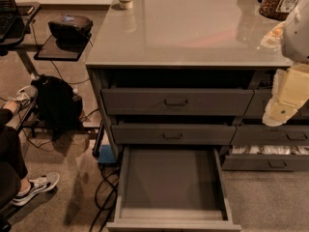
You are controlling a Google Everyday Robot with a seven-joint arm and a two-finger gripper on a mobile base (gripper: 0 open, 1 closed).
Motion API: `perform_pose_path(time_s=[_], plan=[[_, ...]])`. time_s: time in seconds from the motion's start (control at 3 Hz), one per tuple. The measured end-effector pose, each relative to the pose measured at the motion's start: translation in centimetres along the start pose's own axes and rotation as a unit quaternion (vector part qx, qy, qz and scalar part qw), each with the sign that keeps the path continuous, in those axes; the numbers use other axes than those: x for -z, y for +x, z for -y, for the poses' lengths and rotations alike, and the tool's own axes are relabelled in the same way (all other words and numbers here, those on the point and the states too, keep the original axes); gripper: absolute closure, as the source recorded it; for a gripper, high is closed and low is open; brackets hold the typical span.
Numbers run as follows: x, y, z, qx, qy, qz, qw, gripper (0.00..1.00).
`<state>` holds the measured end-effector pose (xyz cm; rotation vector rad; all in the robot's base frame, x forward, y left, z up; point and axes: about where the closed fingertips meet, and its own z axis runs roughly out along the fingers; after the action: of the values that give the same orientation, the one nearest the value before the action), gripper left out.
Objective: Close bottom drawer
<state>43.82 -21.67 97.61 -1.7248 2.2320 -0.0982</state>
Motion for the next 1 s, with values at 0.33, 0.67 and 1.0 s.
perform_pose_path(time_s=[0.33, 0.67, 1.0], plan=[[0.0, 0.0, 0.0, 0.0, 0.0, 0.0, 1.0, 0.0], [-0.8, -0.4, -0.8, 0.008, 0.001, -0.003, 1.0, 0.0], [-3.8, -0.8, -4.3, 0.035, -0.007, 0.033, 0.9988, 0.0]])
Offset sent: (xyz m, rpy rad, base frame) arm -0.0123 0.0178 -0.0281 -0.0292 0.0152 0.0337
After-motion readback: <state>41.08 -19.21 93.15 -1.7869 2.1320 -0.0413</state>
